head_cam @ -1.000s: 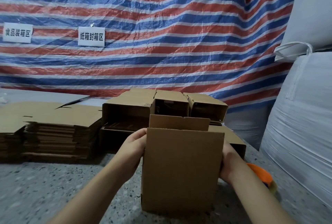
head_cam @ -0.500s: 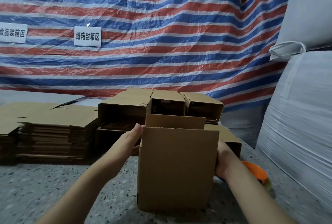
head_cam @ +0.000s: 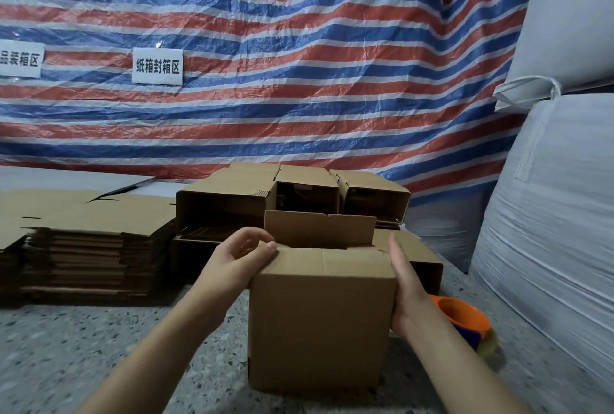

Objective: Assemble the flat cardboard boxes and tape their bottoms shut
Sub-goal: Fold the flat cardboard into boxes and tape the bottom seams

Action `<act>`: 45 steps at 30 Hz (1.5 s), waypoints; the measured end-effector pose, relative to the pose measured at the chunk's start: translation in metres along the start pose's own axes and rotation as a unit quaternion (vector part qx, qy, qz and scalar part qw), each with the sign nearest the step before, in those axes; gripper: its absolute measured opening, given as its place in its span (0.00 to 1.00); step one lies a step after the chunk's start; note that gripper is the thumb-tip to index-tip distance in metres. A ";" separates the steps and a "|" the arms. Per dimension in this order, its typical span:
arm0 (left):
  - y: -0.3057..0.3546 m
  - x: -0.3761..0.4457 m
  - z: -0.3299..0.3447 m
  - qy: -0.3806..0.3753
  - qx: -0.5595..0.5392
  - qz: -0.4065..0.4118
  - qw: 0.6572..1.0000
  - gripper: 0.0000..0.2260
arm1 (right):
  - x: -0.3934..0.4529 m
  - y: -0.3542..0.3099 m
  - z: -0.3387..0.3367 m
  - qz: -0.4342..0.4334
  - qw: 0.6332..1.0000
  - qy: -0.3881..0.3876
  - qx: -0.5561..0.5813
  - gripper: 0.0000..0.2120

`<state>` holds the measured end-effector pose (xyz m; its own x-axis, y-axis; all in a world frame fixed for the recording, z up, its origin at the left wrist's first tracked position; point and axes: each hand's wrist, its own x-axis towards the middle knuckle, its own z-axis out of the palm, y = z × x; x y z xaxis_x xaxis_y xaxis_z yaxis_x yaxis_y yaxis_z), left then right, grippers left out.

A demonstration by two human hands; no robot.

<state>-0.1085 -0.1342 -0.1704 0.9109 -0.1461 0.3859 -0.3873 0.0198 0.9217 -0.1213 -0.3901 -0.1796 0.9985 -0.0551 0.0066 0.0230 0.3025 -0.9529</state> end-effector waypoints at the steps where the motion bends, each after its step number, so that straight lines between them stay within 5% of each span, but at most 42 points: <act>1: -0.001 0.001 0.000 0.006 -0.007 -0.004 1.000 0.05 | -0.001 -0.001 0.000 -0.011 1.000 -0.016 -0.015 0.37; 10: -0.002 0.005 -0.001 -0.001 -0.028 0.002 1.000 0.24 | -0.003 -0.014 -0.005 -0.067 0.989 -0.120 -0.056 0.27; 14: -0.004 0.006 -0.001 -0.016 -0.031 0.033 0.999 0.31 | -0.003 -0.016 -0.006 -0.092 0.987 -0.128 -0.041 0.30; 17: -0.005 0.004 -0.002 0.010 -0.025 0.045 0.999 0.28 | -0.005 -0.016 -0.007 -0.108 0.987 -0.115 -0.034 0.21; 22: -0.002 -0.003 -0.001 0.015 0.027 0.055 0.998 0.09 | -0.008 -0.008 -0.002 -0.101 0.994 -0.045 -0.002 0.08; 30: 0.011 0.000 -0.003 0.020 0.148 0.055 0.987 0.06 | -0.011 -0.013 0.002 -0.087 0.994 -0.034 -0.054 0.07; 35: 0.044 0.011 0.006 -0.039 0.416 0.118 0.901 0.07 | -0.015 -0.018 0.001 -0.073 0.993 -0.037 -0.085 0.13; 39: 0.050 0.007 0.036 -0.207 0.479 0.151 0.840 0.26 | -0.020 -0.019 0.003 -0.068 0.994 -0.037 -0.081 0.15; 41: 0.042 0.008 0.044 -0.206 0.561 0.194 0.778 0.30 | -0.022 -0.018 0.003 -0.067 0.993 -0.030 -0.090 0.18; 45: 0.039 0.011 0.043 -0.192 0.577 0.204 0.768 0.32 | -0.020 -0.020 0.002 -0.056 0.991 -0.025 -0.120 0.13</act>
<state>-0.1200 -0.1780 -0.1316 0.6565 -0.6455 0.3904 -0.6994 -0.7147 -0.0056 -0.1417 -0.3934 -0.1598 0.9918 -0.0257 0.1254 0.1267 0.0613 -0.9900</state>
